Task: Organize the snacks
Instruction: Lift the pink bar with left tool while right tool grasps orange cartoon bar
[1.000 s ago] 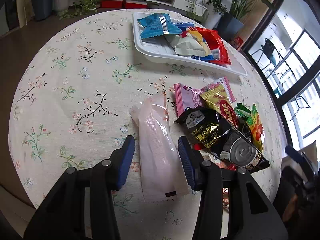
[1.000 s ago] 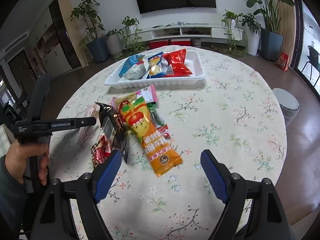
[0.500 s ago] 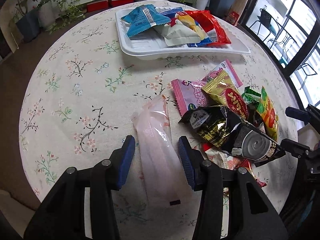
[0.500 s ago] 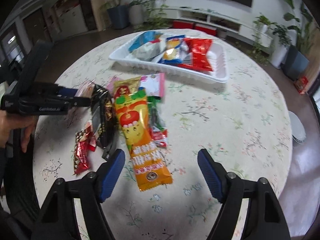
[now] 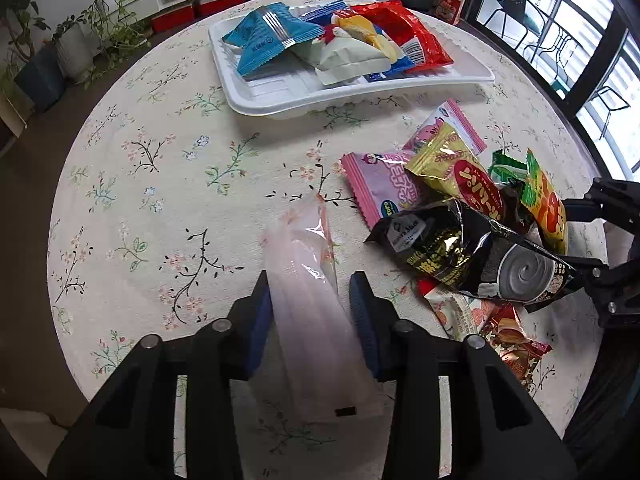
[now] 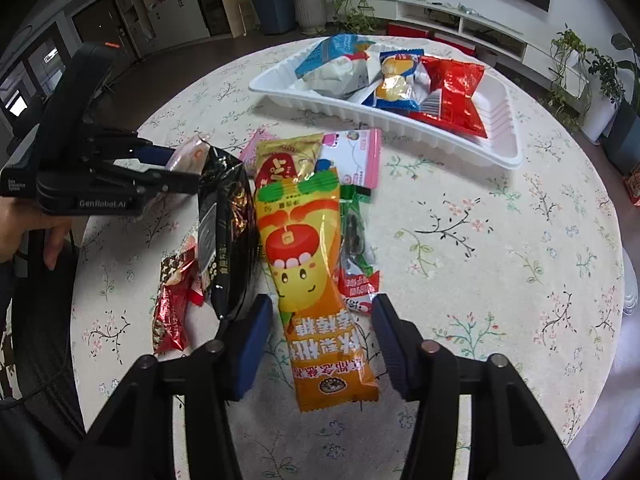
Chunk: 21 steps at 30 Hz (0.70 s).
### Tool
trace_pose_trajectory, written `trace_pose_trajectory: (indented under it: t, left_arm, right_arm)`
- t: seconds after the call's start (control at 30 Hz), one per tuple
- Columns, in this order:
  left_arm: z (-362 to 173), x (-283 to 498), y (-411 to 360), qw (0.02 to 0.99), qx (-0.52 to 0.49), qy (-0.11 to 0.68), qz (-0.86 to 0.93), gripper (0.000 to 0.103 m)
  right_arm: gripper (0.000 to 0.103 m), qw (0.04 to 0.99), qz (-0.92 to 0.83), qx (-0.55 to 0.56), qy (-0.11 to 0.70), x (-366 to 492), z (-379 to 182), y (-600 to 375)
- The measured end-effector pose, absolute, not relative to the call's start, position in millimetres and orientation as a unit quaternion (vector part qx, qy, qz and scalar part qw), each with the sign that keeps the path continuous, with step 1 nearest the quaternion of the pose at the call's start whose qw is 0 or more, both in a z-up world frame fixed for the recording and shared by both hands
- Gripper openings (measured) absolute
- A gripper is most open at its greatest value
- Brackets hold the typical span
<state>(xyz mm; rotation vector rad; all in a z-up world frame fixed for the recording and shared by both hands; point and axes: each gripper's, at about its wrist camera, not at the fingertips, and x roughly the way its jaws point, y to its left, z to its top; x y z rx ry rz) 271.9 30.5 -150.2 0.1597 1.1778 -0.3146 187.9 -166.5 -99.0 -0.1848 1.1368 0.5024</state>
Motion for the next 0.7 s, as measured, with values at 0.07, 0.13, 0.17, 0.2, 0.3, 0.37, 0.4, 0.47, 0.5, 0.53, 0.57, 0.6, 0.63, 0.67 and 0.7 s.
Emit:
trace_pose_trajectory:
  t: [0.07, 0.13, 0.17, 0.2, 0.3, 0.37, 0.4, 0.47, 0.5, 0.53, 0.57, 0.6, 0.63, 0.67, 0.7]
  left_arm:
    - [-150.3, 273.5, 31.4, 0.815, 0.077, 0.554, -0.149, 0.031]
    - [-150.1, 273.5, 32.3, 0.815, 0.08, 0.554, -0.149, 0.03]
    - [-149.9, 272.1, 33.4, 0.815, 0.081, 0.554, -0.147, 0.028]
    - [-149.9, 271.9, 34.0, 0.815, 0.08, 0.554, -0.147, 0.028]
    - [-149.9, 271.3, 34.2, 0.814, 0.083, 0.556, -0.149, 0.028]
    - [-149.9, 271.1, 34.1, 0.812, 0.09, 0.558, -0.147, 0.028]
    - [-149.8, 271.5, 34.2, 0.811, 0.094, 0.559, -0.144, 0.028]
    - [-149.7, 271.5, 36.3, 0.812, 0.099, 0.559, -0.131, 0.029]
    - [-149.6, 271.3, 37.5, 0.814, 0.1, 0.558, -0.126, 0.029]
    - [-150.2, 270.9, 38.1, 0.815, 0.099, 0.557, -0.125, 0.028]
    - [-150.3, 269.9, 38.4, 0.816, 0.098, 0.556, -0.126, 0.028]
    - [-150.4, 268.8, 38.8, 0.816, 0.099, 0.555, -0.127, 0.028]
    - [-150.4, 268.2, 39.7, 0.815, 0.096, 0.556, -0.13, 0.027]
    - [-150.2, 267.7, 41.3, 0.814, 0.092, 0.557, -0.135, 0.025]
    - [-149.7, 266.8, 43.1, 0.813, 0.088, 0.558, -0.138, 0.024]
  right_arm:
    - [0.048, 0.809, 0.235, -0.085, 0.532, 189.4, -99.8, -166.5]
    - [0.045, 0.808, 0.237, -0.083, 0.533, 190.5, -100.3, -166.2]
    - [0.04, 0.807, 0.239, -0.085, 0.534, 190.5, -100.7, -165.2]
    - [0.039, 0.806, 0.24, -0.085, 0.534, 191.0, -100.8, -164.4]
    - [0.038, 0.805, 0.242, -0.087, 0.535, 190.0, -100.5, -163.7]
    - [0.038, 0.805, 0.242, -0.087, 0.534, 189.3, -100.0, -163.5]
    - [0.038, 0.805, 0.242, -0.087, 0.534, 189.1, -99.9, -163.5]
    - [0.038, 0.806, 0.242, -0.088, 0.533, 188.1, -99.4, -163.4]
    - [0.038, 0.806, 0.242, -0.088, 0.533, 187.4, -99.4, -163.3]
    - [0.038, 0.806, 0.242, -0.088, 0.533, 187.0, -99.4, -163.2]
    - [0.036, 0.806, 0.241, -0.087, 0.533, 186.4, -99.4, -163.3]
    - [0.035, 0.806, 0.24, -0.087, 0.533, 186.1, -99.4, -163.8]
    - [0.034, 0.807, 0.24, -0.086, 0.533, 185.4, -99.1, -164.6]
    - [0.03, 0.807, 0.239, -0.083, 0.534, 185.1, -98.8, -165.7]
    - [0.027, 0.808, 0.237, -0.081, 0.534, 184.3, -98.4, -166.8]
